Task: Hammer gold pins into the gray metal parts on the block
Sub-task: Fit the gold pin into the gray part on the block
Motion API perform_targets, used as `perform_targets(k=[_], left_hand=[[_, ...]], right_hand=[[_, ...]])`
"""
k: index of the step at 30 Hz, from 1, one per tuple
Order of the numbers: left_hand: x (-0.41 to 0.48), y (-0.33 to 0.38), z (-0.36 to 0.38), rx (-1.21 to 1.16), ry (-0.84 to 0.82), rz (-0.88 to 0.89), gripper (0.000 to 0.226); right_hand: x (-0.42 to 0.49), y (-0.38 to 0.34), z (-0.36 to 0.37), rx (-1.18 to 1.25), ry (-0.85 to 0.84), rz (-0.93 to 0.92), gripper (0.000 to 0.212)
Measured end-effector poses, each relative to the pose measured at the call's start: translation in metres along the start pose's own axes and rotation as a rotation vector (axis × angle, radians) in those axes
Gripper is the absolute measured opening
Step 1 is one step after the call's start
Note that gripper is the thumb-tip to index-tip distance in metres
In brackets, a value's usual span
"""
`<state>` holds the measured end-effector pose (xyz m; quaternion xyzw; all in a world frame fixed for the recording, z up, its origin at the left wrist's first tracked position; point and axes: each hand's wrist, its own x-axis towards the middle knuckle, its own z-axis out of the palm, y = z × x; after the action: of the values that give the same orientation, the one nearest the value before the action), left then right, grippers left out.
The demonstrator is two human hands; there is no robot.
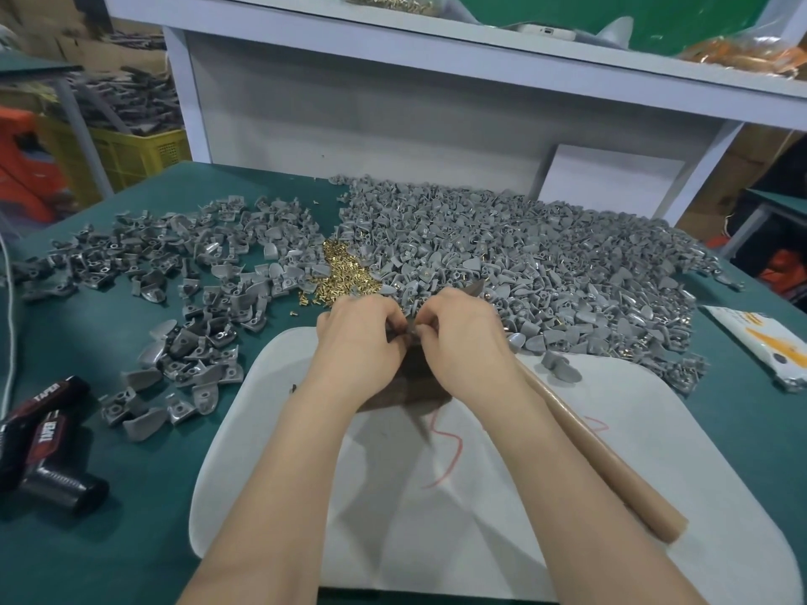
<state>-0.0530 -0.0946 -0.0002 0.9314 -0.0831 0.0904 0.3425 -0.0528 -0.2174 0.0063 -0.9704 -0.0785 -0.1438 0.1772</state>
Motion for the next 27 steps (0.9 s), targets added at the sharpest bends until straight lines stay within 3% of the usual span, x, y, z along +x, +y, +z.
perform_targets(k=[9,17,27], left_hand=[[0.002,-0.002,0.002,-0.011,-0.007,-0.007,0.008],[0.003,-0.004,0.005,0.039,0.004,-0.009,0.013],[0.003,-0.004,0.004,0.033,0.004,0.003,0.013]], right_hand=[[-0.002,0.011,0.006,0.201,0.043,0.029,0.009],[-0.001,0.022,0.002,0.382,-0.001,0.051,0.020],[-0.002,0.020,0.007,0.218,0.063,-0.108,0.012]])
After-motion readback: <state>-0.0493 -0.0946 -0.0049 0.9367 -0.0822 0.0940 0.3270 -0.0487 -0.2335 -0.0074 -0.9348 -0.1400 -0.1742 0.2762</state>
